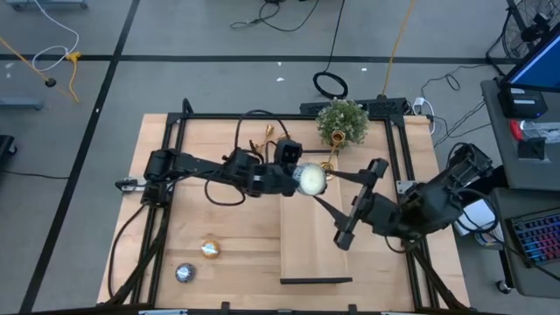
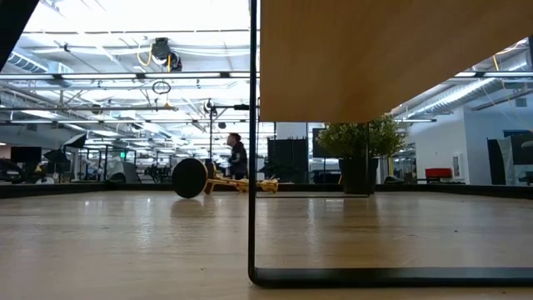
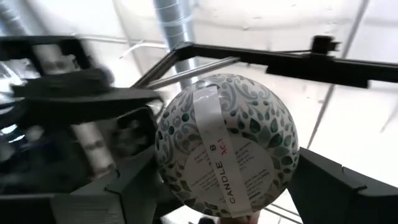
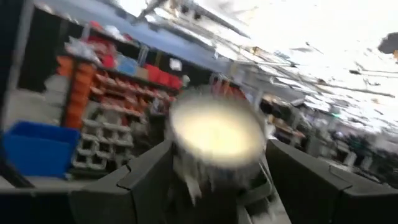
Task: Pick & Place candle stick holders
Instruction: Put the green patterned scented candle on the shelf
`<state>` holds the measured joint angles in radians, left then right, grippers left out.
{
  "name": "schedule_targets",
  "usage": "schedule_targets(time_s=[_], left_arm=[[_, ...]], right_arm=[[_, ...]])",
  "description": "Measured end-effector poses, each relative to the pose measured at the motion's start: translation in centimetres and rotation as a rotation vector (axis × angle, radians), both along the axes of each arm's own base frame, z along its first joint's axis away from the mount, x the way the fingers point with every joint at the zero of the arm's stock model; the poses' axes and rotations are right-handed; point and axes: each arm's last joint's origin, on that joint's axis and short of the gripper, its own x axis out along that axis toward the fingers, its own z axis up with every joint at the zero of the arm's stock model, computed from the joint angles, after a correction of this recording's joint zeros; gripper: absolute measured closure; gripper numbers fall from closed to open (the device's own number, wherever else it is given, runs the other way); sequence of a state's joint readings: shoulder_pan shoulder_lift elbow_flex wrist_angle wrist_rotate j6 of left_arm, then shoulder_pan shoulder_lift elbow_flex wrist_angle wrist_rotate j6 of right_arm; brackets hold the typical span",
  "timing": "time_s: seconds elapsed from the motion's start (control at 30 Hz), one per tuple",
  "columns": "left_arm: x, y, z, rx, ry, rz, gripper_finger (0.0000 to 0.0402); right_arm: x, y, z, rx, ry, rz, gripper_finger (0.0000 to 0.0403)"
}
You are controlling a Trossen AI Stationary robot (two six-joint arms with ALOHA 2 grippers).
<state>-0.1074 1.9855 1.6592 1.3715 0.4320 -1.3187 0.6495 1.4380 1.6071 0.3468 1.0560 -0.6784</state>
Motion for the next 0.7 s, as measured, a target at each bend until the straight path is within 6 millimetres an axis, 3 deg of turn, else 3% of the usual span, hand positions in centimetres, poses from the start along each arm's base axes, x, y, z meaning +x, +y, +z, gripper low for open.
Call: schedule_targets(time_s=[0.4,0.5,0.7], left_arm=[[-0.20,-0.49,0.23,0.010,-0.014,-0.003,0.0111],[-0.20,-0.52,0.22,0.016,-0.013,-0.008,0.0111],[-0.18,-0.80,0.14,0.024,-0.005,-0.021,0.0111]], right_arm=[[-0.32,-0.32,0.50,0.097,-0.068,-0.004,0.0151],[-0.26,-0.24,0.39,0.149,-0.091,0.034,0.0151],[-0.09,0.19,0.38,0.079,-0.099,0.186,0.0152]])
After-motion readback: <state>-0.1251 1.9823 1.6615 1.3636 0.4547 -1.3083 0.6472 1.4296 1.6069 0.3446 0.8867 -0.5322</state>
